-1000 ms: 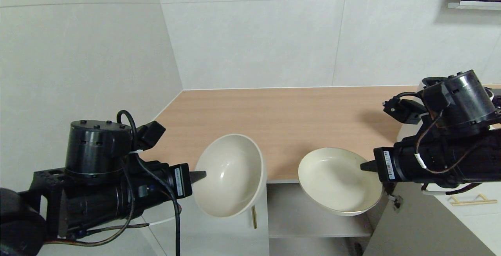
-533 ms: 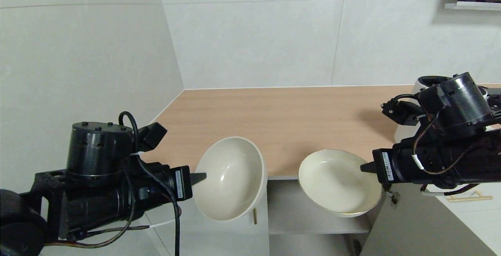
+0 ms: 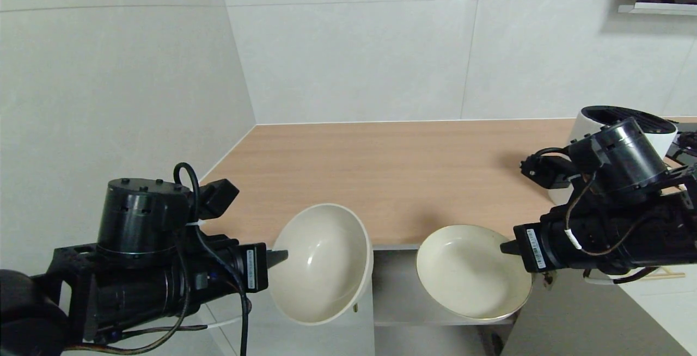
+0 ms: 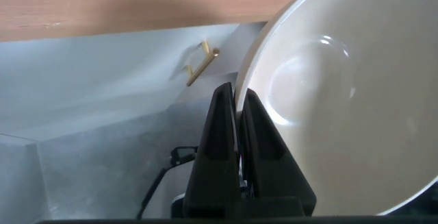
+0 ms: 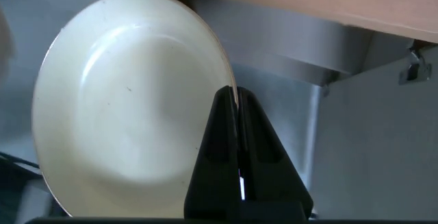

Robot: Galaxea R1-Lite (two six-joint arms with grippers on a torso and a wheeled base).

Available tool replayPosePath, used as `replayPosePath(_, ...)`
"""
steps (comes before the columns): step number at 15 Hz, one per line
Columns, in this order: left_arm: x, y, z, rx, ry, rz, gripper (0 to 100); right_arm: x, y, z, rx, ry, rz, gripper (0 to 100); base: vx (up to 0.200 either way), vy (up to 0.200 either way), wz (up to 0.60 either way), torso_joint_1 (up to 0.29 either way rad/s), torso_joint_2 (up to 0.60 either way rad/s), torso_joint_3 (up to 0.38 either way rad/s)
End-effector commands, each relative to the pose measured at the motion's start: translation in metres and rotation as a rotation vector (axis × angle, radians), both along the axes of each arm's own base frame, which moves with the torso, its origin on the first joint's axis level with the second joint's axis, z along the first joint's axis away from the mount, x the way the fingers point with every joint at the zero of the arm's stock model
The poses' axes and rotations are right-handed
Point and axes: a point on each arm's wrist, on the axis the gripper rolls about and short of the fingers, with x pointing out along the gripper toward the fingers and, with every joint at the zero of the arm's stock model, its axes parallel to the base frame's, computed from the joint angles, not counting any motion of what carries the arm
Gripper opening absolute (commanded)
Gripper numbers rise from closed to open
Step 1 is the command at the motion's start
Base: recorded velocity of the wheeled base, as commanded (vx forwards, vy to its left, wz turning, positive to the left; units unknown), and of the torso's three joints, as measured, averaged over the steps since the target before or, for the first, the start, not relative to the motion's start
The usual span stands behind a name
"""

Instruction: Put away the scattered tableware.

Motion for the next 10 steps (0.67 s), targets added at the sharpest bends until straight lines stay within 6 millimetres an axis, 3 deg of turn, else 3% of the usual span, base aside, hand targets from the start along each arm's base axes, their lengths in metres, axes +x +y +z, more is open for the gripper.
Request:
replayPosePath(1, 0.000, -0.001, -0.004, 0.006, 0.013, -0.004, 0, 0.001, 0.001, -0.005, -0.010, 0.017, 0.003, 0, 0.000, 0.000, 0.00, 0.000, 0.00, 0.000)
replayPosePath(4, -0.001, -0.004, -0.007, 0.026, 0.025, -0.026, 0, 0.001, 0.002, -0.008, -0.016, 0.027, 0.009, 0, 0.000, 0.000, 0.00, -0.111, 0.26, 0.146)
replayPosePath(10, 0.000, -0.006, -0.011, 0.041, 0.035, -0.035, 0, 0.004, 0.004, -0.015, -0.034, 0.049, 0.013, 0, 0.000, 0.000, 0.00, -0.199, 0.47, 0.268)
